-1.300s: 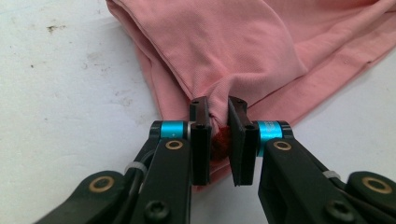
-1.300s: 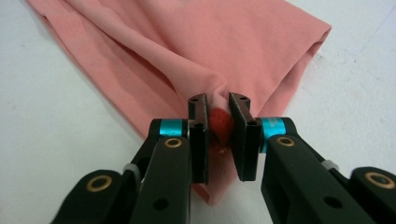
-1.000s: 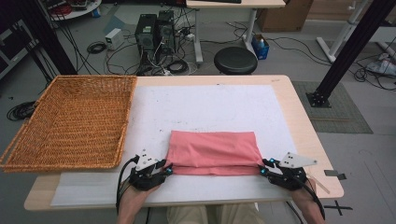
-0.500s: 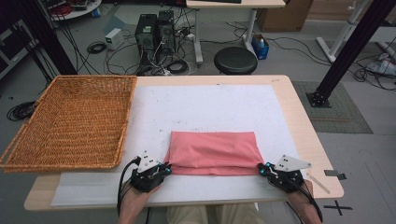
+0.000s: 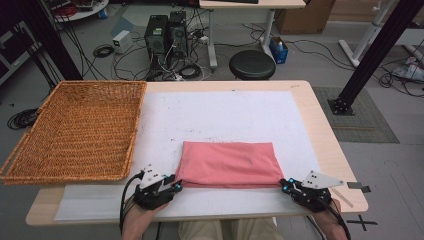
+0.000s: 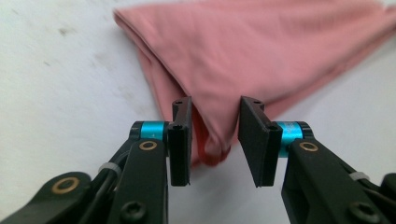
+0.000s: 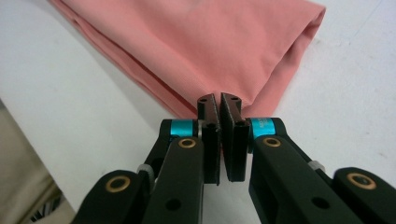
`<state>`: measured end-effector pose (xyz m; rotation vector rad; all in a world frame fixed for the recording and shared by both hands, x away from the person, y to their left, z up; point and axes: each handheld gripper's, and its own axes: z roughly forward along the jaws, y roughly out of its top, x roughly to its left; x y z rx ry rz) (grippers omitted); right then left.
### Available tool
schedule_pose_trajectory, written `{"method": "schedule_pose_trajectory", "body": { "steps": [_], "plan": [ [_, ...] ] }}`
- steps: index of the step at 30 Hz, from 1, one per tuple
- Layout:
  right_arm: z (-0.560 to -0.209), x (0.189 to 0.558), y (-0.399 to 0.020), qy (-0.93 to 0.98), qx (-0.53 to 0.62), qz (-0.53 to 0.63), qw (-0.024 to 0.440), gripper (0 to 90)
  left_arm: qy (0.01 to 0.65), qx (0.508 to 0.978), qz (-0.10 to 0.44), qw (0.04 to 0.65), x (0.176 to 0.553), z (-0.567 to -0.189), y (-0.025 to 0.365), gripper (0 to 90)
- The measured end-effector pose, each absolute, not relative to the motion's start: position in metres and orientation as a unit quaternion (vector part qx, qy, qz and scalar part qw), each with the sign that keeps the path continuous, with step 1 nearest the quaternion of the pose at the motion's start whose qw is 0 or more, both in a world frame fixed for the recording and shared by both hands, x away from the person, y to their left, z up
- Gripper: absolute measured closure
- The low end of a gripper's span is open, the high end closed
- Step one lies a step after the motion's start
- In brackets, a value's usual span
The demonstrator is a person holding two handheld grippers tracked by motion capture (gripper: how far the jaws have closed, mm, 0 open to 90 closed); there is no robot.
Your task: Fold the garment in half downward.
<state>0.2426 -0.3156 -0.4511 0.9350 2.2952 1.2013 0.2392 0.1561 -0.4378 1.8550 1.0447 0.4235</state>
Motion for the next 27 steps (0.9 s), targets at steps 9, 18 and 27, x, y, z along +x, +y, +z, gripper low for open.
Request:
{"method": "schedule_pose_trajectory", "body": {
  "steps": [9, 18, 27],
  "plan": [
    [-0.443, 0.253, -0.323, 0.776, 0.383, 0.455, 0.209, 73.9, 0.457, 0.741, 0.184, 0.455, 0.253, -0.439, 0.159, 65.2],
    [-0.457, 0.261, -0.306, 0.801, 0.385, 0.415, 0.196, 78.4, 0.429, 0.779, 0.164, 0.427, 0.263, -0.451, 0.131, 67.4],
    [-0.457, 0.261, -0.310, 0.797, 0.387, 0.419, 0.198, 85.0, 0.438, 0.767, 0.188, 0.430, 0.261, -0.445, 0.136, 84.0]
  ]
}}
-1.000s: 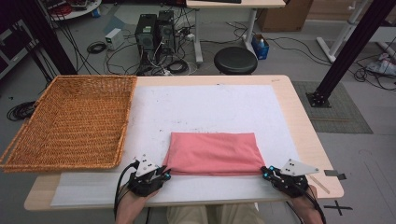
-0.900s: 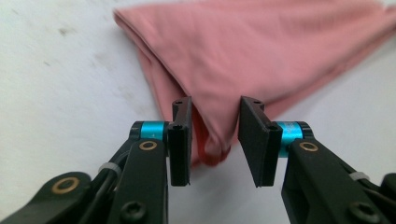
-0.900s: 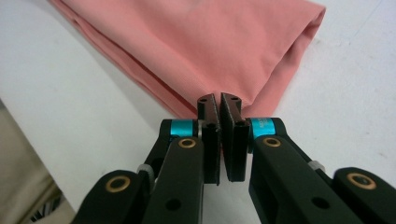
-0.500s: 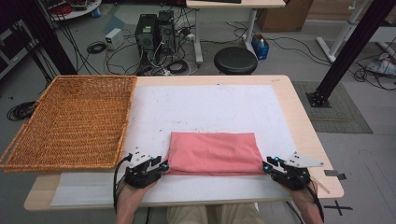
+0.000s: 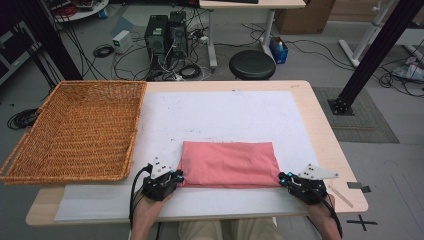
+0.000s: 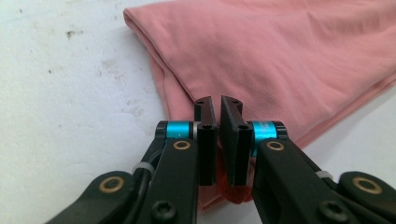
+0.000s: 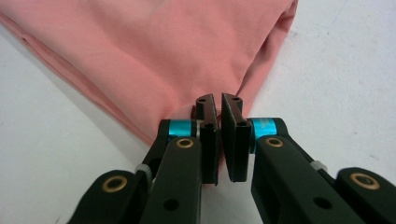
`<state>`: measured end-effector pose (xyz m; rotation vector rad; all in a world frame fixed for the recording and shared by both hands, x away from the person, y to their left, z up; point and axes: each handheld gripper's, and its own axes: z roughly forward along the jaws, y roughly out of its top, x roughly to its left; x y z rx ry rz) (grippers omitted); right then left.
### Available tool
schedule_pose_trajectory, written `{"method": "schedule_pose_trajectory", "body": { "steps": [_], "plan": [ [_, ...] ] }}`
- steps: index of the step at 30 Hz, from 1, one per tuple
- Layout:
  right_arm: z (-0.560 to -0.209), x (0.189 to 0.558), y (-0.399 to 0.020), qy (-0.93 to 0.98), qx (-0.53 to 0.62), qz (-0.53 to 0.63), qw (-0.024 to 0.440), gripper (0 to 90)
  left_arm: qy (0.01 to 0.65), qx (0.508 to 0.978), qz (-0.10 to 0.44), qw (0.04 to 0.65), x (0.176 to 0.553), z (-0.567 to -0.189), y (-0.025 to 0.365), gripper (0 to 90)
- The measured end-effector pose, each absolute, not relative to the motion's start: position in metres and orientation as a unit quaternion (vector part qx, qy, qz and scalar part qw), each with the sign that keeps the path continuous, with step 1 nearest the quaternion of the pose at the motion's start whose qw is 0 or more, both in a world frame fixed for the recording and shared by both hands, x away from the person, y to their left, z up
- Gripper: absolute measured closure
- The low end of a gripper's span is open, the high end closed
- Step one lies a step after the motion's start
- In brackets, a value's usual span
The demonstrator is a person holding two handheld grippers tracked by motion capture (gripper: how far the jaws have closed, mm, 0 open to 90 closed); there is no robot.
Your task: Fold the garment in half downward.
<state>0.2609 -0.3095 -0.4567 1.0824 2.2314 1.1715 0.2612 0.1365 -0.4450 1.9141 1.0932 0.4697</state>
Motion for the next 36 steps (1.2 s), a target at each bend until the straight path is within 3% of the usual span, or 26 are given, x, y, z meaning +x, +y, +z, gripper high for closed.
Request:
{"method": "schedule_pose_trajectory", "body": {
  "steps": [2, 5, 11, 13, 14, 15, 17, 19, 34, 36],
  "plan": [
    [-0.455, 0.260, -0.309, 0.796, 0.385, 0.423, 0.197, 75.6, 0.421, 0.773, 0.187, 0.437, 0.261, -0.443, 0.135, 76.0],
    [-0.453, 0.259, -0.307, 0.792, 0.382, 0.432, 0.202, 69.0, 0.409, 0.782, 0.178, 0.435, 0.264, -0.441, 0.131, 68.1],
    [-0.456, 0.265, -0.301, 0.804, 0.387, 0.410, 0.190, 65.6, 0.418, 0.799, 0.154, 0.404, 0.274, -0.448, 0.123, 62.5],
    [-0.457, 0.265, -0.300, 0.806, 0.382, 0.413, 0.187, 73.5, 0.425, 0.795, 0.159, 0.402, 0.274, -0.448, 0.123, 64.3],
    [-0.457, 0.265, -0.300, 0.806, 0.382, 0.413, 0.187, 73.5, 0.425, 0.795, 0.159, 0.402, 0.274, -0.448, 0.123, 69.6],
    [-0.458, 0.264, -0.300, 0.807, 0.374, 0.418, 0.184, 81.4, 0.416, 0.800, 0.168, 0.398, 0.273, -0.448, 0.122, 74.5],
    [-0.457, 0.263, -0.300, 0.809, 0.371, 0.417, 0.184, 83.2, 0.414, 0.799, 0.178, 0.399, 0.271, -0.445, 0.122, 83.3],
    [-0.457, 0.264, -0.301, 0.807, 0.374, 0.420, 0.180, 85.7, 0.414, 0.796, 0.190, 0.398, 0.271, -0.442, 0.124, 85.6],
    [-0.452, 0.262, -0.305, 0.798, 0.384, 0.419, 0.202, 86.2, 0.435, 0.769, 0.212, 0.417, 0.269, -0.434, 0.143, 85.0],
    [-0.446, 0.260, -0.310, 0.787, 0.390, 0.431, 0.207, 80.3, 0.436, 0.766, 0.209, 0.423, 0.266, -0.429, 0.143, 76.2]
  ]
}}
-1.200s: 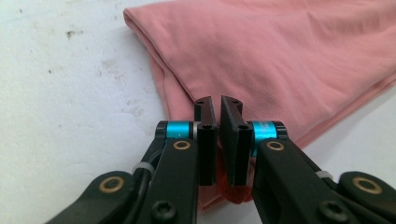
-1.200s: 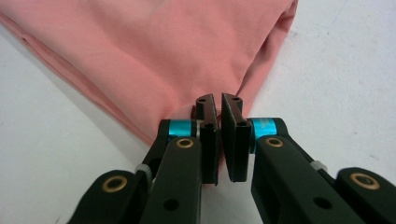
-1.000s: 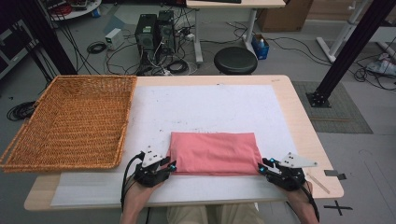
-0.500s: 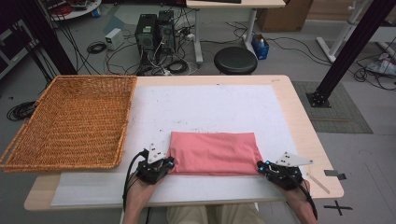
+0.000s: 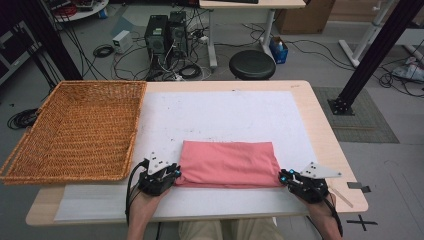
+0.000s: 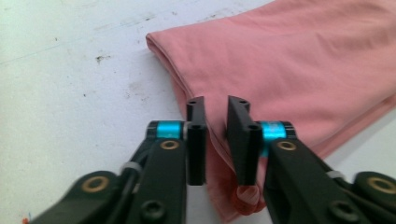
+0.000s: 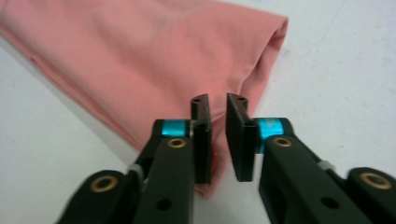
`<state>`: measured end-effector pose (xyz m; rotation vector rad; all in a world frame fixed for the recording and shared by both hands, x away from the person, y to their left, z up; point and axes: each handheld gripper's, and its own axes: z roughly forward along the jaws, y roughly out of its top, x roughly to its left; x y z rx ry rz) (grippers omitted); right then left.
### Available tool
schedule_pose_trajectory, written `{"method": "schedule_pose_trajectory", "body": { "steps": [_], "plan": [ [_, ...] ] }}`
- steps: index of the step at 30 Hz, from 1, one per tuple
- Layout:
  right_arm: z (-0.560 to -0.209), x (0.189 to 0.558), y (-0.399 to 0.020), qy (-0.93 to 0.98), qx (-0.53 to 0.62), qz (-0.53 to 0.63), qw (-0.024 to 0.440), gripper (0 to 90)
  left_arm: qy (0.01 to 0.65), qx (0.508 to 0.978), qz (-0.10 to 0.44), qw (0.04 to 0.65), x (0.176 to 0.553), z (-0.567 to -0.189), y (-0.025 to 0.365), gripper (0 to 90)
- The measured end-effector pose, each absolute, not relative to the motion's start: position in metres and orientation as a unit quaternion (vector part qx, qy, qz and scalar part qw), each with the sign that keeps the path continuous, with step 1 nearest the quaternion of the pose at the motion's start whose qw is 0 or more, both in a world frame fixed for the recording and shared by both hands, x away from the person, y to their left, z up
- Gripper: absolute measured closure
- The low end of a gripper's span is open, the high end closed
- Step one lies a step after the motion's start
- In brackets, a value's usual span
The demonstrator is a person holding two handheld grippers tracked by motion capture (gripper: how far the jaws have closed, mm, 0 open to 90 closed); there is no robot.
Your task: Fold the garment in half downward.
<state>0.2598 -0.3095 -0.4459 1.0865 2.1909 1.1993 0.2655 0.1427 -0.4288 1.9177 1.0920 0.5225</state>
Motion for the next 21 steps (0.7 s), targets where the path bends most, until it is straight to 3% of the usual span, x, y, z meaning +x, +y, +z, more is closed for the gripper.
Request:
{"method": "schedule_pose_trajectory", "body": {
  "steps": [5, 9, 12, 15, 21],
  "plan": [
    [-0.441, 0.254, -0.311, 0.789, 0.383, 0.440, 0.194, 74.5, 0.430, 0.773, 0.173, 0.433, 0.256, -0.428, 0.145, 67.4],
    [-0.449, 0.252, -0.305, 0.799, 0.381, 0.429, 0.181, 74.6, 0.430, 0.786, 0.164, 0.413, 0.250, -0.440, 0.142, 66.5],
    [-0.454, 0.251, -0.300, 0.806, 0.373, 0.425, 0.176, 90.0, 0.421, 0.796, 0.168, 0.401, 0.247, -0.448, 0.139, 74.0],
    [-0.453, 0.252, -0.298, 0.812, 0.367, 0.417, 0.181, 90.0, 0.419, 0.793, 0.187, 0.401, 0.245, -0.447, 0.139, 80.5],
    [-0.447, 0.250, -0.314, 0.794, 0.394, 0.412, 0.212, 90.0, 0.405, 0.788, 0.226, 0.405, 0.241, -0.437, 0.143, 81.4]
  ]
}}
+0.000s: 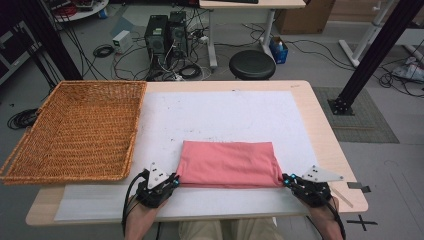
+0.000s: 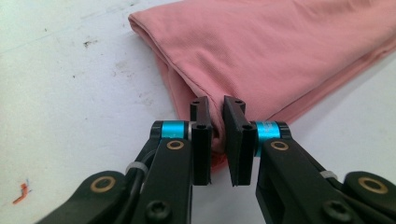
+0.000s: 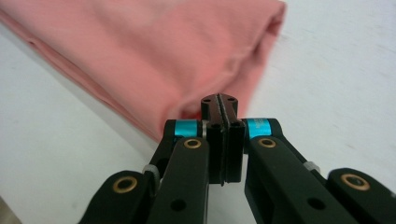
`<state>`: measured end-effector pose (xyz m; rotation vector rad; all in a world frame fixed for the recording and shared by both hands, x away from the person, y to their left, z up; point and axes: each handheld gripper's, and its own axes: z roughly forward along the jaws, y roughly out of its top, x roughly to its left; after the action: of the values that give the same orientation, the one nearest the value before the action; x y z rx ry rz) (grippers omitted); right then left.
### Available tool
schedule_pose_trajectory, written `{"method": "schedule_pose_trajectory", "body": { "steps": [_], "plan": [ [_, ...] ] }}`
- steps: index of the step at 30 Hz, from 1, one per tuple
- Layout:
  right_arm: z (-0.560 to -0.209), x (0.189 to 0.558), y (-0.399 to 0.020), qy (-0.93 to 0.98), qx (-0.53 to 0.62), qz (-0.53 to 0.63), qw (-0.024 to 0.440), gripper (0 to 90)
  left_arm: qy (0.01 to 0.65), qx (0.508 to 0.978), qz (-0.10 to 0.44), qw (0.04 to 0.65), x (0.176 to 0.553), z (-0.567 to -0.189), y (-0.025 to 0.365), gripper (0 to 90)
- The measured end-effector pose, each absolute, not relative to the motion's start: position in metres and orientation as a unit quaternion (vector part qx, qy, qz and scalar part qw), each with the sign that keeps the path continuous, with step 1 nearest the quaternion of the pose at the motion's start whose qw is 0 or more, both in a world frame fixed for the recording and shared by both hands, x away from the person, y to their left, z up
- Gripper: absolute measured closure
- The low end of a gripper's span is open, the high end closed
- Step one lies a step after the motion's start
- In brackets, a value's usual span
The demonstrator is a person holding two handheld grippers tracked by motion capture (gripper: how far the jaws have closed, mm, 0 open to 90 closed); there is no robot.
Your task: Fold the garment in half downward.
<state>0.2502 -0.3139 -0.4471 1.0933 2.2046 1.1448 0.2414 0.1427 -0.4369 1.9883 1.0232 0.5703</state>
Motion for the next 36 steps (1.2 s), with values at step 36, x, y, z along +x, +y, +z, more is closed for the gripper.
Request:
{"method": "schedule_pose_trajectory", "body": {
  "steps": [36],
  "plan": [
    [-0.447, 0.250, -0.304, 0.797, 0.412, 0.391, 0.207, 89.4, 0.405, 0.811, 0.194, 0.375, 0.239, -0.444, 0.141, 76.0]
  ]
}}
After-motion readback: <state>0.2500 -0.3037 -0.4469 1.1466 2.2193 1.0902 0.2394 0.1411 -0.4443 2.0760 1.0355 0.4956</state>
